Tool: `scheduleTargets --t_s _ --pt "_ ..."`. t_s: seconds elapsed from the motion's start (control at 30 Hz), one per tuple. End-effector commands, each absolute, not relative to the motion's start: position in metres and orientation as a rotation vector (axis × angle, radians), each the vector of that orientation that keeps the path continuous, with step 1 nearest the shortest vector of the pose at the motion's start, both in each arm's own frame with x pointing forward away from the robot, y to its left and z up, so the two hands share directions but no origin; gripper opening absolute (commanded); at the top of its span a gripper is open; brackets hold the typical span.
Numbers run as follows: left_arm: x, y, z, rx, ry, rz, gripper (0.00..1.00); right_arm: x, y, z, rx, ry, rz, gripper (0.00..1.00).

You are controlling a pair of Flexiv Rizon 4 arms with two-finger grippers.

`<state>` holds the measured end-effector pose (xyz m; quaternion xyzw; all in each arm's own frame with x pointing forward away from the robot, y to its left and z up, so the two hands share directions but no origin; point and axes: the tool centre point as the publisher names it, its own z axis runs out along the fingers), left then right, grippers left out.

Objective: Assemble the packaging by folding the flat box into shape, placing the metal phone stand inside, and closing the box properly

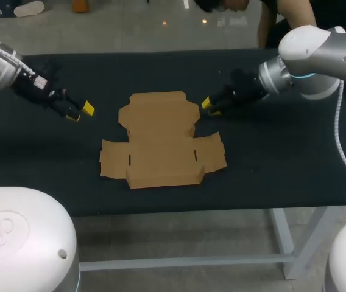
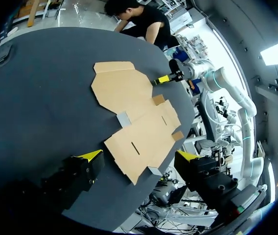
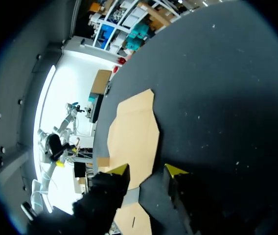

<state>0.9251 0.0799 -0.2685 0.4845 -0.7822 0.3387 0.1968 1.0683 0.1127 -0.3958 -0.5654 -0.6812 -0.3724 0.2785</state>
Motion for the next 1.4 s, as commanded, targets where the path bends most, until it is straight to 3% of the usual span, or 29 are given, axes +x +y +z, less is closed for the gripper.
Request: scheduleTargets --t_s 0.03,1.2,1.23,1.4 --pt "0.929 0.080 -0.268 1.352 -2.190 0.938 1.00 1.081 0.118 -0.404 -1.464 -1.816 -0.956 0.47" --pt "0.930 0.090 -0.271 1.348 -2.183 0.951 1.00 1.091 0.147 -0.426 -1.514 -1.701 -0.957 0.49" --pt "0.923 0.097 -0.270 1.342 -2.180 0.971 1.00 1.081 0.170 -0.429 -1.545 -1.587 -1.002 0.53" --pt "0.920 0.099 -0.269 1.341 -2.183 0.974 1.00 1.079 0.169 -0.425 -1.550 -1.597 -0.999 0.52"
